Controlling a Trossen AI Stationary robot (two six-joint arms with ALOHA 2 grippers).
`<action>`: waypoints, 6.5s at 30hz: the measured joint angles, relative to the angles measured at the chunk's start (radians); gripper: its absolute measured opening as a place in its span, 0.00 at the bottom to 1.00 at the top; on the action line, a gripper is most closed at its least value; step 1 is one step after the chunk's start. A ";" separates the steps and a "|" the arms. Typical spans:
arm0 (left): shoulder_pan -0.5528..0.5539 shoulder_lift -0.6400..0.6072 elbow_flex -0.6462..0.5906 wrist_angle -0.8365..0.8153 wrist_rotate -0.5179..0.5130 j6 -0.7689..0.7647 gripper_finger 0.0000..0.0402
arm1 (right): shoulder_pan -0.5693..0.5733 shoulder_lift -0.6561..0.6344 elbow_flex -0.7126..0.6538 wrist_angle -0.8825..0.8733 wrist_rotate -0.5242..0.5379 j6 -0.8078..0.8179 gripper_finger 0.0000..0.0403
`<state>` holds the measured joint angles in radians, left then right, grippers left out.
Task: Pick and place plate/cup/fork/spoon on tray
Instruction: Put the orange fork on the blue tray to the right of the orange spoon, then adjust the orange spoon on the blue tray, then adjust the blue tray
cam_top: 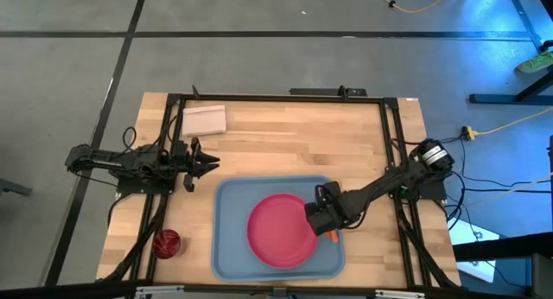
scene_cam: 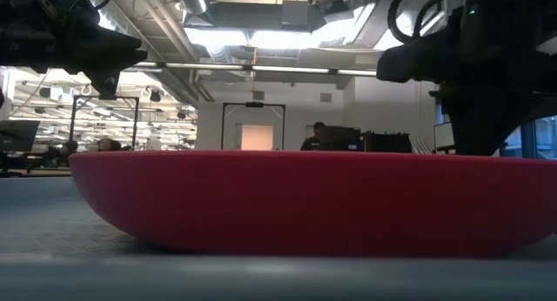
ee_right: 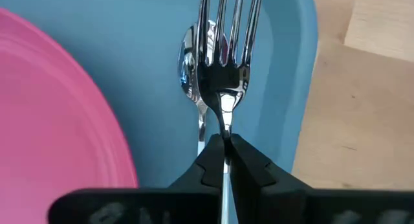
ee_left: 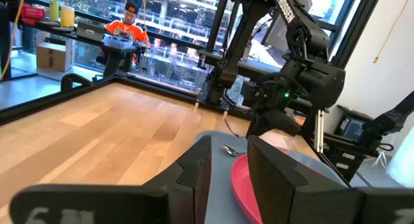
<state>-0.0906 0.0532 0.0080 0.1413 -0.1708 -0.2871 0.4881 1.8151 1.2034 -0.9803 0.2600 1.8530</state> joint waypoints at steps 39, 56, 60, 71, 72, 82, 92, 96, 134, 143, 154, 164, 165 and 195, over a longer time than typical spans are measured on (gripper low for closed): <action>0.000 0.000 0.000 0.002 0.000 -0.021 0.23 | -0.002 0.070 0.000 -0.075 -0.104 0.080 0.05; 0.000 0.000 0.000 0.002 0.000 -0.021 0.23 | -0.001 0.070 0.000 -0.070 -0.060 0.073 0.20; 0.000 0.000 0.000 0.002 0.000 -0.021 0.23 | 0.002 0.070 0.000 0.002 -0.043 0.024 0.20; 0.000 0.000 0.000 0.002 0.000 -0.021 0.23 | 0.002 0.070 0.000 0.148 -0.021 -0.060 0.21; 0.000 0.000 0.000 0.002 0.000 -0.021 0.23 | 0.002 0.070 0.000 0.152 -0.008 -0.060 0.21; 0.000 0.000 0.000 0.002 0.000 -0.021 0.23 | 0.002 0.070 0.000 0.018 -0.045 -0.003 0.21; 0.000 0.000 0.000 0.002 0.000 -0.021 0.23 | 0.002 0.086 0.000 0.005 -0.045 -0.009 0.13; 0.000 0.000 0.000 0.002 0.000 -0.021 0.23 | 0.002 0.114 0.000 0.017 -0.053 -0.030 0.09; 0.000 0.000 0.000 0.001 0.000 -0.021 0.23 | 0.001 0.093 0.039 -0.092 -0.081 -0.050 0.09; 0.000 0.000 0.000 0.001 0.000 -0.017 0.23 | 0.001 0.050 0.039 -0.103 -0.072 -0.074 0.09; 0.000 0.000 0.000 0.001 -0.002 -0.026 0.23 | -0.008 -0.021 0.171 -0.409 0.358 -0.497 0.09; 0.000 0.000 0.000 0.000 0.005 -0.101 0.23 | -0.013 -0.020 0.266 -0.485 0.559 -0.707 0.09; 0.000 0.000 0.000 0.000 0.006 -0.126 0.23 | -0.015 -0.020 0.266 -0.517 0.559 -0.707 0.09; 0.000 0.000 0.000 -0.087 -0.101 -0.149 0.23 | -0.407 -0.396 -0.488 0.333 0.234 -0.678 0.09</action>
<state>-0.0902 0.0530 0.0080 0.0540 -0.2714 -0.4358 0.0816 1.4193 0.7149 -0.6472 0.4942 1.1752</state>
